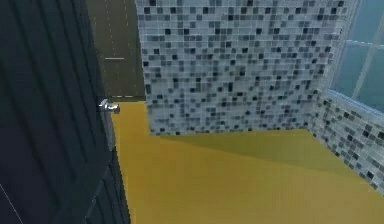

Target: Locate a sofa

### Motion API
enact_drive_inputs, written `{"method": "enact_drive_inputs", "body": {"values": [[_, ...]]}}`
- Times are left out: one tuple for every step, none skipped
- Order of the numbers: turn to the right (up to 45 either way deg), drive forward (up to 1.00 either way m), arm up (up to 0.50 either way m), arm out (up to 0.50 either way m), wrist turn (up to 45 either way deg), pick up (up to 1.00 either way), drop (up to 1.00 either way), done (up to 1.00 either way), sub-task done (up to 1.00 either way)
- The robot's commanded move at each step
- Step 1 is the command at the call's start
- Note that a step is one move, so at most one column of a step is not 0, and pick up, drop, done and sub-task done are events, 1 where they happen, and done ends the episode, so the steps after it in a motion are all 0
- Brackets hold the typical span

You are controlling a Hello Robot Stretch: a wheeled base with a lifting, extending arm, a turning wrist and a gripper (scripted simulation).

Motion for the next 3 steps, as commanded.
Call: {"method": "enact_drive_inputs", "body": {"values": [[0.0, 1.0, 0.0, 0.0, 0.0, 0.0, 0.0, 0.0, 0.0], [0.0, 0.2, 0.0, 0.0, 0.0, 0.0, 0.0, 0.0, 0.0], [-45.0, 0.0, 0.0, 0.0, 0.0, 0.0, 0.0, 0.0, 0.0]]}}
